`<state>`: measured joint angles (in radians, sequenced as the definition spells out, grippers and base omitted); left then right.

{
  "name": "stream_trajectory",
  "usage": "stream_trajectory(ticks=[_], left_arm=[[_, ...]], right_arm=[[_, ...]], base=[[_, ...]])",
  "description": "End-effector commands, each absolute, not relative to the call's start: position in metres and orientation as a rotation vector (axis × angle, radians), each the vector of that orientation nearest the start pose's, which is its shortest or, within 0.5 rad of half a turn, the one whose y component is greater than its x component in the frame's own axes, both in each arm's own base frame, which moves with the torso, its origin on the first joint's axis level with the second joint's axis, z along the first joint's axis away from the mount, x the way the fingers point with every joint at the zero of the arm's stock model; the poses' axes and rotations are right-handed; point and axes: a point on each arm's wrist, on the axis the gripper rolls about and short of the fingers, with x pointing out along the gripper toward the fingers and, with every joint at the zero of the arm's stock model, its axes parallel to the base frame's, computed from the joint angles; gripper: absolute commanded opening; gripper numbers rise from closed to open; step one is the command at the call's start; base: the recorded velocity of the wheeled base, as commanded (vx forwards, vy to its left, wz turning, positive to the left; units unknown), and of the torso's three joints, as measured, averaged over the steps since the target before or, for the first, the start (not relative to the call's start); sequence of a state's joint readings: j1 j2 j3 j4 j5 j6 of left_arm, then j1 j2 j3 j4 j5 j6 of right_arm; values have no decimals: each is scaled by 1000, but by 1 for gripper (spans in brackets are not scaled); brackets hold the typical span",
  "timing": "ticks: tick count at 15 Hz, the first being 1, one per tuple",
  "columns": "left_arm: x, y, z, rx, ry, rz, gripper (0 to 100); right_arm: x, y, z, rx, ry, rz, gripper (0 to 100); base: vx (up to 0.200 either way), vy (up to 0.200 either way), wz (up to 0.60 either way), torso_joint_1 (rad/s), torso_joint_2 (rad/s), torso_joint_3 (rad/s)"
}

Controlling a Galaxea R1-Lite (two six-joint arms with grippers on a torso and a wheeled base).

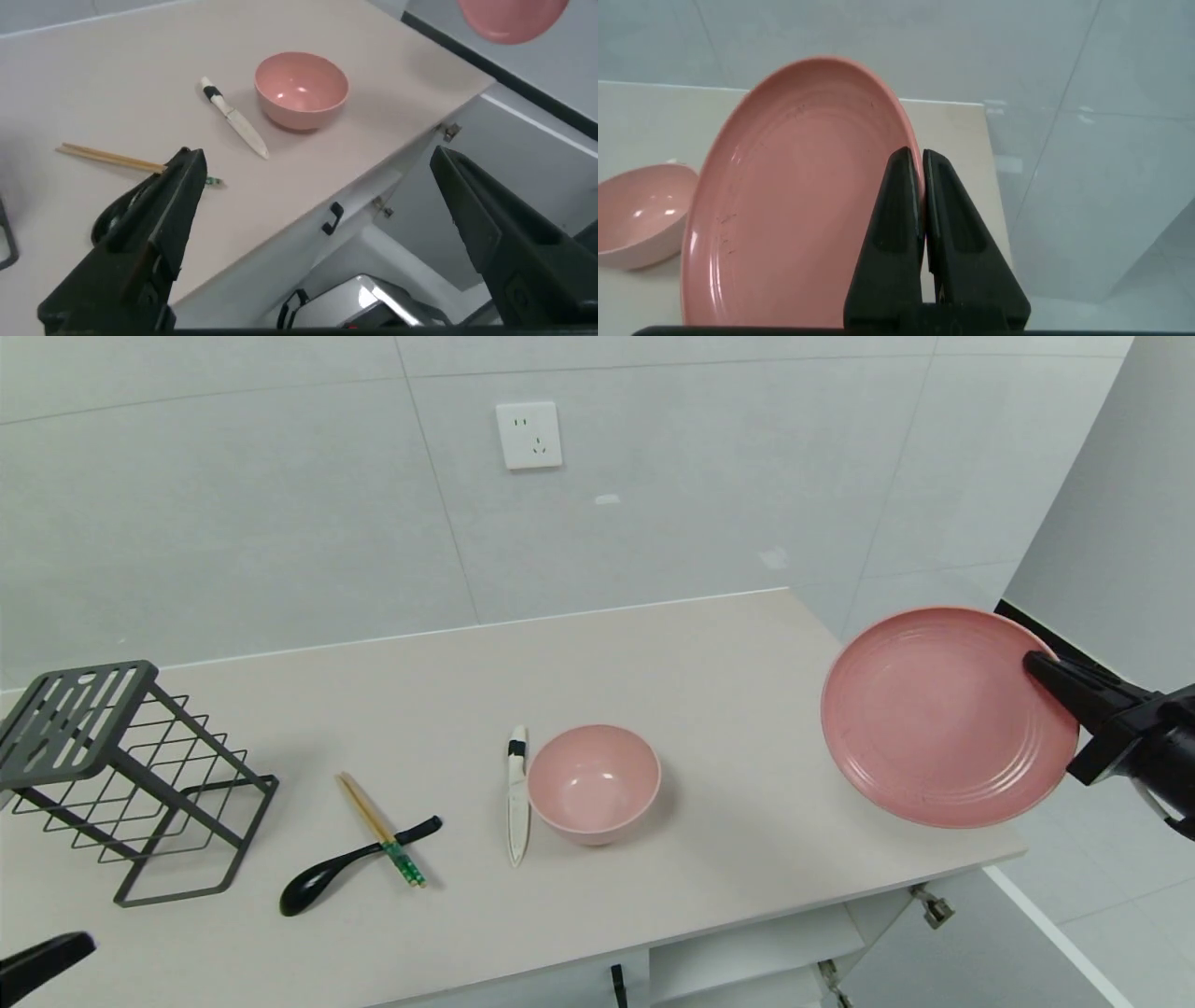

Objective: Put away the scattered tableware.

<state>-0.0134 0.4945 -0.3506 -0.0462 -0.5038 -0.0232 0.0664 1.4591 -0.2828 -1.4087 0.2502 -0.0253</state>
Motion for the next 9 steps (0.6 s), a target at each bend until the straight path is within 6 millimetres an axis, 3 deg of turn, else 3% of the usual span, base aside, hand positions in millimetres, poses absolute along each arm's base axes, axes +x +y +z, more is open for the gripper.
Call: stream_trajectory(ticks=[1, 5, 9], left_arm=[[77, -12, 188, -42, 243, -529, 100], [127, -22, 178, -32, 320, -598, 100], [153, -34, 173, -22, 359, -629, 100]], right_arm=[[193, 18, 197, -54, -274, 318, 0], [185, 18, 205, -63, -319, 327, 0], [181, 17, 209, -77, -340, 326, 0]], base=[[0, 0, 0, 0, 0, 0], [0, 0, 0, 0, 0, 0], [0, 0, 0, 0, 0, 0]])
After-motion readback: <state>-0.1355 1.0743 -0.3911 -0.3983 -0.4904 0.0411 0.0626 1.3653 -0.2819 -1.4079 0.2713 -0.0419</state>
